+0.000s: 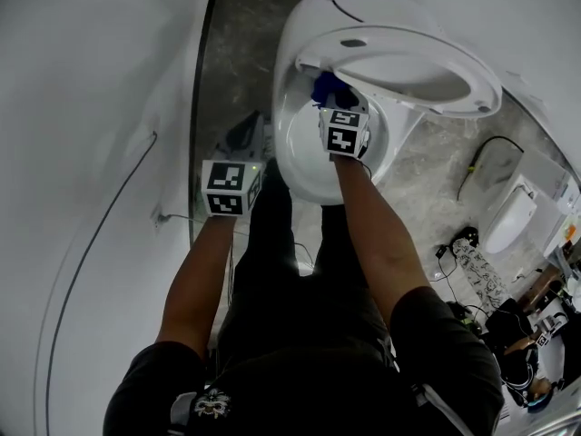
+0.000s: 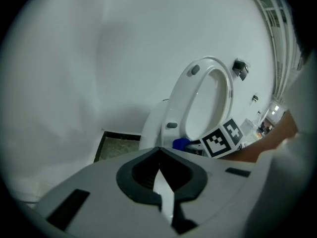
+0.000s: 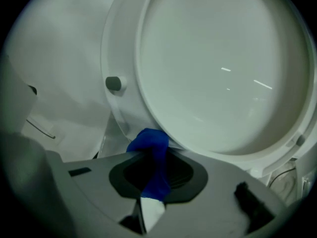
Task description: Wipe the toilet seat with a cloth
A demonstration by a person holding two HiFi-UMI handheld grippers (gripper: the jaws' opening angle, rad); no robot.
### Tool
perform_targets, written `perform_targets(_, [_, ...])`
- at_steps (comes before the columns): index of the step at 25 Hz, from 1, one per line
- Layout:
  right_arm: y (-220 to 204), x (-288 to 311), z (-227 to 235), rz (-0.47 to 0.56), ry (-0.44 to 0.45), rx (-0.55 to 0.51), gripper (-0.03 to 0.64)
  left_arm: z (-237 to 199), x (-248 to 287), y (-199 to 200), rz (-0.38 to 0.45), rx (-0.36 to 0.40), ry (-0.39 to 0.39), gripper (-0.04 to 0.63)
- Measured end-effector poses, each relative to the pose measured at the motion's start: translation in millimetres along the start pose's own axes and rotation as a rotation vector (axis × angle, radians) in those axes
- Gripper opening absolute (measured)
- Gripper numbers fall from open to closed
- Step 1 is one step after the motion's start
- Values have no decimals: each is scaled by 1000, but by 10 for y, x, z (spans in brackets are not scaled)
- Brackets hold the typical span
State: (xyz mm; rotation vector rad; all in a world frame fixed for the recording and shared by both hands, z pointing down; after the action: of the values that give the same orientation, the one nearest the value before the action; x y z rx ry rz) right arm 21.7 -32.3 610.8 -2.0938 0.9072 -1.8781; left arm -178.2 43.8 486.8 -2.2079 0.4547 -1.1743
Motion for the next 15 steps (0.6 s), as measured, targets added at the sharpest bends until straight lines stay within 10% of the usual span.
perform_targets(15, [577,-462,-218,126,33,65,57,-88,-273,148,54,-9,20,9])
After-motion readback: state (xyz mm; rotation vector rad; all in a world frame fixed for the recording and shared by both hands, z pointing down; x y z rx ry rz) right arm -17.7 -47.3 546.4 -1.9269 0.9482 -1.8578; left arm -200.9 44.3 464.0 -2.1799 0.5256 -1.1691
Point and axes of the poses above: the fingertips, and each gripper's own axes: x forward along the fingers, z to its right, y out of its top, the point moved 6 cm from there along -x, backward along the fingers, and after that the axes turned 13 degrees about -y, right-handed, at the moved point
